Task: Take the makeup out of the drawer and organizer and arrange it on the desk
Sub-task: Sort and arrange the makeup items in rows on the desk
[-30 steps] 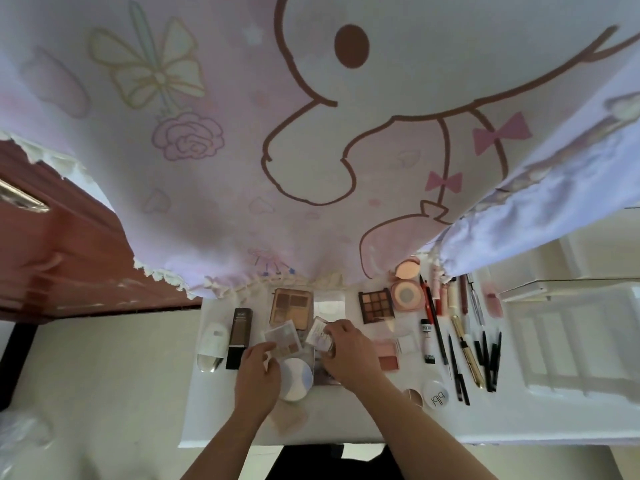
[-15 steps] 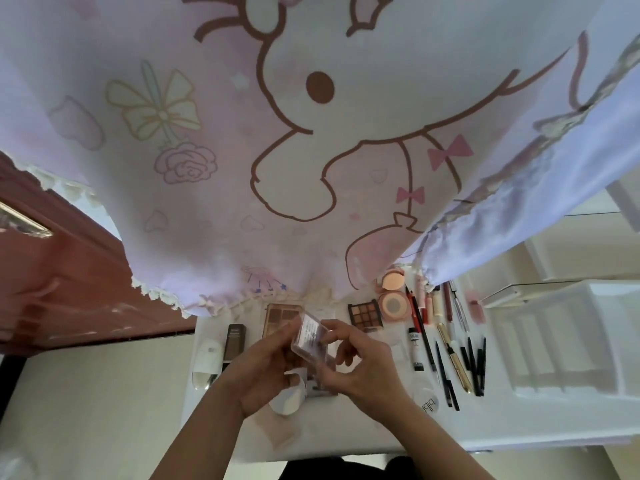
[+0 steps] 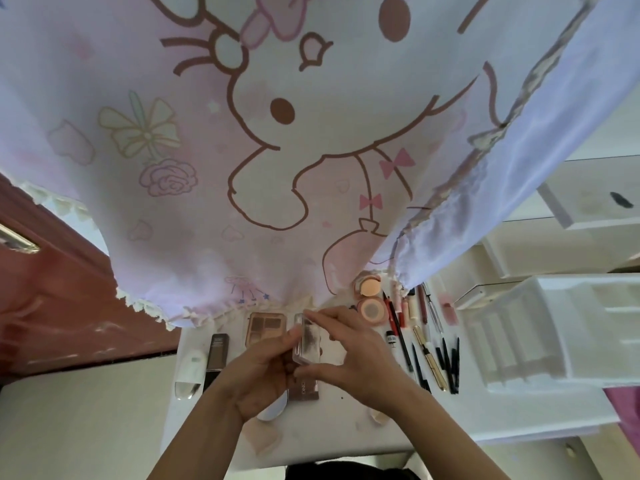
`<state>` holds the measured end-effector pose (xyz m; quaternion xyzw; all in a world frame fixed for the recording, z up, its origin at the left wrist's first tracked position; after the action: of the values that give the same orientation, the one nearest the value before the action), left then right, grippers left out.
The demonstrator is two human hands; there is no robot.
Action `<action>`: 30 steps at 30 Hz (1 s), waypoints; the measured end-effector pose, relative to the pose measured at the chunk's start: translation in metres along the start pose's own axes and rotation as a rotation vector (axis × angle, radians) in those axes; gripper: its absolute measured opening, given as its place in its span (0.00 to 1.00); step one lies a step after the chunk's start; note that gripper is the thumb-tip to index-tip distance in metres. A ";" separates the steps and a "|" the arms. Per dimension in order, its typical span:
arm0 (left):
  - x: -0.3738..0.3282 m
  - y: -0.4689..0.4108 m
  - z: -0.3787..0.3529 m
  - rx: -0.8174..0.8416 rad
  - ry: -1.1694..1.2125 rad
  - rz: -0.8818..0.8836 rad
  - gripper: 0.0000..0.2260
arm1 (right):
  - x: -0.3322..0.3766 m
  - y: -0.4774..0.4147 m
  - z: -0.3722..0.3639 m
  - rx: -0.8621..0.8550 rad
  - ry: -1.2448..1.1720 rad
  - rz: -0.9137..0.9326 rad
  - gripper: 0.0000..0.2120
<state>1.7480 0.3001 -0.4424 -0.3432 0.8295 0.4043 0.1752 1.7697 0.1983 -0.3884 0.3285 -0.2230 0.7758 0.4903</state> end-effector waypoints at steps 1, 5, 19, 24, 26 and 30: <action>0.000 0.000 0.000 0.000 0.010 -0.003 0.31 | 0.000 0.001 0.001 0.010 -0.009 -0.001 0.36; 0.002 0.003 -0.006 0.035 0.060 0.001 0.29 | 0.000 0.005 0.004 0.031 -0.128 -0.006 0.34; 0.004 0.006 -0.026 0.026 0.186 -0.020 0.30 | -0.002 0.013 0.014 0.028 -0.265 -0.069 0.33; 0.002 0.010 -0.031 0.015 0.136 -0.036 0.31 | 0.004 0.014 0.022 -0.010 -0.232 -0.033 0.31; 0.000 0.011 -0.035 0.024 0.116 -0.043 0.32 | 0.003 0.015 0.027 -0.051 -0.253 -0.016 0.31; -0.005 0.012 -0.042 0.038 0.126 -0.063 0.30 | 0.006 0.016 0.037 -0.114 -0.296 0.018 0.28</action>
<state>1.7424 0.2744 -0.4078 -0.3904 0.8352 0.3603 0.1418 1.7640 0.1706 -0.3595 0.4088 -0.3395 0.7095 0.4629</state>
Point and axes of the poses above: each hand's wrist, its own y-axis away from the middle knuckle, its own z-axis out of the back of the hand, x = y × z, the point moved 10 cm from there along -y, towards the middle knuckle, and after that the axes turned 2 degrees about y, right-handed, at the moved point
